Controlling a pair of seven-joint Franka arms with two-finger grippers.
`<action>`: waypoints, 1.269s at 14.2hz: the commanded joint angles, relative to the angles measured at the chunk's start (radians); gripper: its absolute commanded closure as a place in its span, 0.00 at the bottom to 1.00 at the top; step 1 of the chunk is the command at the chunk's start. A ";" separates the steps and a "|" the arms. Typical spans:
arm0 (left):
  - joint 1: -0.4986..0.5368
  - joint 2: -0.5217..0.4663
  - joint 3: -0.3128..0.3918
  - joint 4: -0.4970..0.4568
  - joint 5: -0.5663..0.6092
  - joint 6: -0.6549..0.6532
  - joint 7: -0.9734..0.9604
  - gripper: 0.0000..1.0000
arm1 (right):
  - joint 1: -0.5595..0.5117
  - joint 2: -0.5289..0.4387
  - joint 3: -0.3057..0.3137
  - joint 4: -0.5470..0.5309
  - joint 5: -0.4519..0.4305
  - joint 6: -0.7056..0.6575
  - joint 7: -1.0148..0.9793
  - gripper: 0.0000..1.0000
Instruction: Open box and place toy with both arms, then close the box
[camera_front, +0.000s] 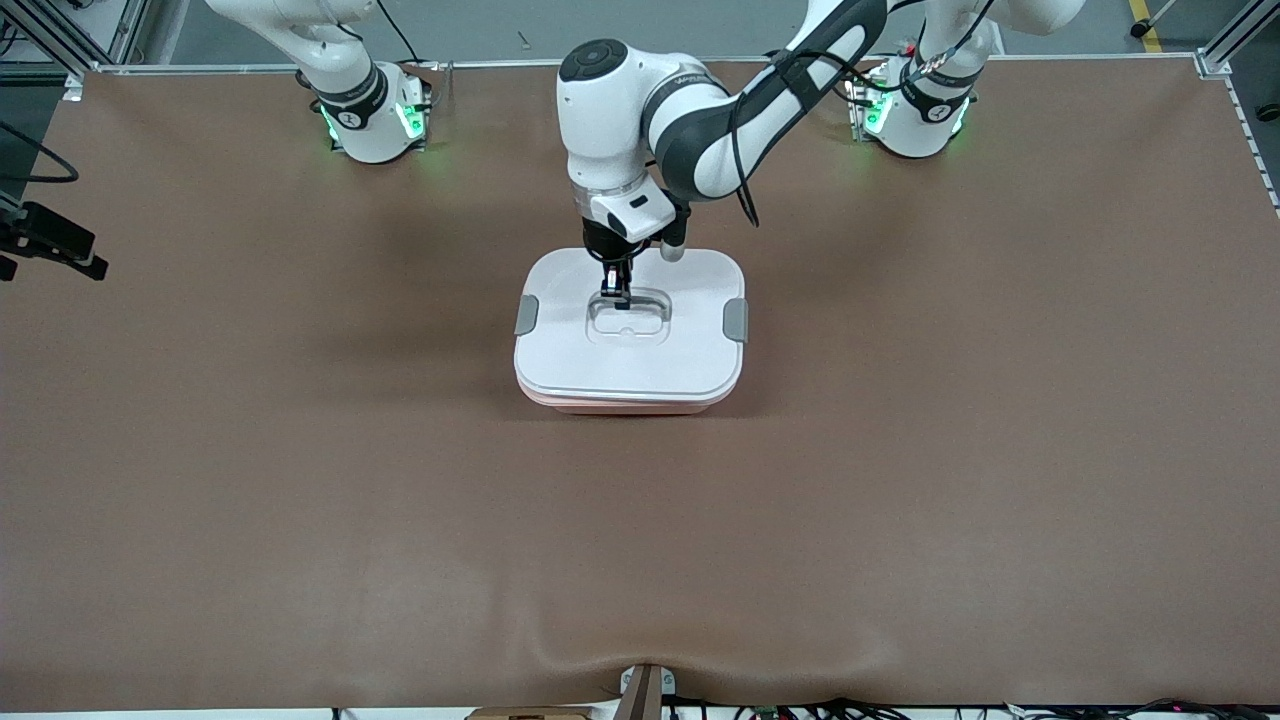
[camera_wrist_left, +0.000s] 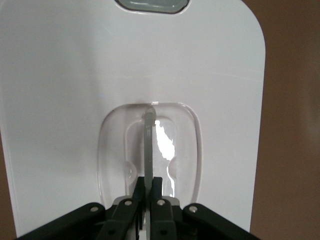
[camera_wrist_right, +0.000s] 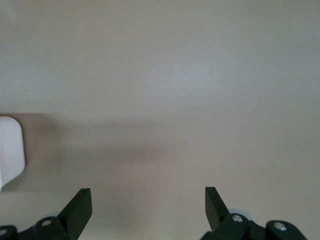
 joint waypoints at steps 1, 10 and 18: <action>-0.017 0.025 0.006 0.040 0.037 -0.001 -0.107 1.00 | -0.012 -0.004 0.018 0.001 -0.023 -0.039 0.022 0.00; -0.020 0.027 0.009 0.039 0.037 -0.009 -0.164 1.00 | -0.044 -0.004 0.011 -0.010 -0.014 -0.069 0.066 0.00; -0.020 0.035 0.009 0.034 0.039 -0.010 -0.202 1.00 | -0.006 0.001 0.018 0.011 -0.012 -0.069 0.066 0.00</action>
